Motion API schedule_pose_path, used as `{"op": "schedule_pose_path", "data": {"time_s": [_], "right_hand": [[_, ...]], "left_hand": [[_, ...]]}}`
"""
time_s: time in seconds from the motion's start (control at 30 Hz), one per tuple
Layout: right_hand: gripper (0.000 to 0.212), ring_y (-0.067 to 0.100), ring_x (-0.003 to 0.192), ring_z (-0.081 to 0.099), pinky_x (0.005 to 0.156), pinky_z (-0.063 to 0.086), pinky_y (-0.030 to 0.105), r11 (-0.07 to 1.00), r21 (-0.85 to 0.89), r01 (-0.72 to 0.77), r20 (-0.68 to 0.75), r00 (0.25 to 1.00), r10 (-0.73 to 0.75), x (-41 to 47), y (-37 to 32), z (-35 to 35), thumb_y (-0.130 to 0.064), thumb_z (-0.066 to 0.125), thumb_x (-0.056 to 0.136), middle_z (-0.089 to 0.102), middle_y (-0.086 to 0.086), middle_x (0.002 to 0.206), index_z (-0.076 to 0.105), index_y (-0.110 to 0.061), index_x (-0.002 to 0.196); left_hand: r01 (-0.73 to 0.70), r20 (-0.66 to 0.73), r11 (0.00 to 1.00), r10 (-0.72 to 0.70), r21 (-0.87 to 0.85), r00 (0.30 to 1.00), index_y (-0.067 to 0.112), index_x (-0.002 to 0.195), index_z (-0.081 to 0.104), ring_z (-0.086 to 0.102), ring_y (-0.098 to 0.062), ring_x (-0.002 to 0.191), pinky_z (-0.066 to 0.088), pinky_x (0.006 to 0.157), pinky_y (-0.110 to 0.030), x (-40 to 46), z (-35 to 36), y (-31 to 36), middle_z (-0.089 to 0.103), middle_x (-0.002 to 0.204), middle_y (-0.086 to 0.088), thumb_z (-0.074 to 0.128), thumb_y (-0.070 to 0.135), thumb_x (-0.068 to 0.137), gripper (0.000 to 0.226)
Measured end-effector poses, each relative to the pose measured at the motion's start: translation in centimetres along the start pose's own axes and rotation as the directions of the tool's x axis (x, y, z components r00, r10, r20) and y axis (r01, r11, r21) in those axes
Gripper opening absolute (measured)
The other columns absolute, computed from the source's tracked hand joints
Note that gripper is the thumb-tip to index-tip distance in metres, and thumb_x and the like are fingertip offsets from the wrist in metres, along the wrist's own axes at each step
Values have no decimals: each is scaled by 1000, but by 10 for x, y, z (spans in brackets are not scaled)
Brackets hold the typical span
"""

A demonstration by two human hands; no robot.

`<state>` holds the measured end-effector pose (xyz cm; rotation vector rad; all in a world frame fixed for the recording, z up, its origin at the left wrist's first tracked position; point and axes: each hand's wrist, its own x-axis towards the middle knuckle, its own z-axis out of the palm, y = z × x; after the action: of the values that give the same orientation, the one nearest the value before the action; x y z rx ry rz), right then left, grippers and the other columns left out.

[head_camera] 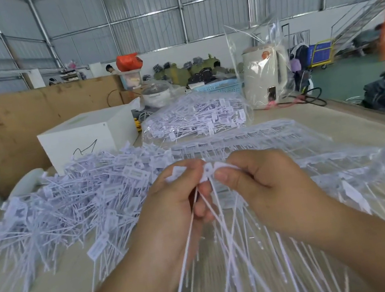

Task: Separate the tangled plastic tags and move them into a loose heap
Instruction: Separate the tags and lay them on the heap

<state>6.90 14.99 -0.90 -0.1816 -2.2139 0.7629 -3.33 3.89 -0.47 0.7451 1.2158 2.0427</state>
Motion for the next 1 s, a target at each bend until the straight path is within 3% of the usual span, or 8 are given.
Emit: {"op": "schedule_pose_path", "data": {"time_s": [0.17,0.23,0.33,0.4,0.57,0.73,0.87,1.0], "right_hand": [[45,5,45,35,44,26,15,993,111,26,-209,978,-2,-1,-8,-3,-42,52,96,37,-11,48,43,-16,60],[46,2,45,35,44,28,11,983,182,24,-247,969,22,2,-4,-14,-42,52,95,38,-11,50,46,-10,63],[30,3,51,38,51,34,17,957,287,-47,42,998,37,1,1,-13,-40,57,87,42,-11,54,52,-16,70],[15,7,56,47,56,39,25,920,372,-123,215,976,43,-1,2,-3,-35,62,84,59,-8,61,55,-22,81],[31,27,66,63,61,46,38,916,385,-108,185,982,38,-4,5,4,-44,67,80,73,2,72,44,-23,85],[39,37,72,62,67,47,52,938,313,-153,176,979,101,-3,6,3,-61,65,73,71,11,77,48,-28,85],[24,17,58,46,57,36,37,952,219,-213,239,958,160,0,10,-11,-46,64,90,58,9,68,60,-23,89],[33,10,47,42,51,36,26,956,79,-283,386,893,233,-1,14,-18,-28,57,97,49,-7,53,56,-14,67]], "left_hand": [[94,-45,961,-110,-261,993,14,75,60,35,-4,33,36,32,-15,9,-12,4,48,53,1,61,18,86,12],[78,-134,974,-108,-211,985,14,83,53,33,-5,34,33,32,-15,19,-30,11,47,53,1,56,19,95,12],[-22,-29,989,27,145,999,20,74,64,32,-8,31,28,36,-16,21,-31,11,48,50,0,66,23,81,8],[-63,126,975,37,212,991,24,74,69,35,-11,30,30,38,-16,13,-22,5,49,49,-2,62,33,77,13],[-13,268,975,-47,220,962,22,77,66,37,-14,36,34,39,-21,1,-16,1,50,54,-5,62,38,80,17],[-21,180,974,-20,225,983,21,70,66,33,-11,33,32,37,-18,7,-15,-2,47,50,-4,72,28,75,10],[-10,107,993,-3,114,994,21,72,65,30,-10,33,29,37,-16,14,-23,2,45,50,-3,66,27,74,5],[-66,77,936,42,346,996,25,67,67,31,-11,31,31,36,-17,14,-25,0,47,47,-3,67,19,87,21]]}}
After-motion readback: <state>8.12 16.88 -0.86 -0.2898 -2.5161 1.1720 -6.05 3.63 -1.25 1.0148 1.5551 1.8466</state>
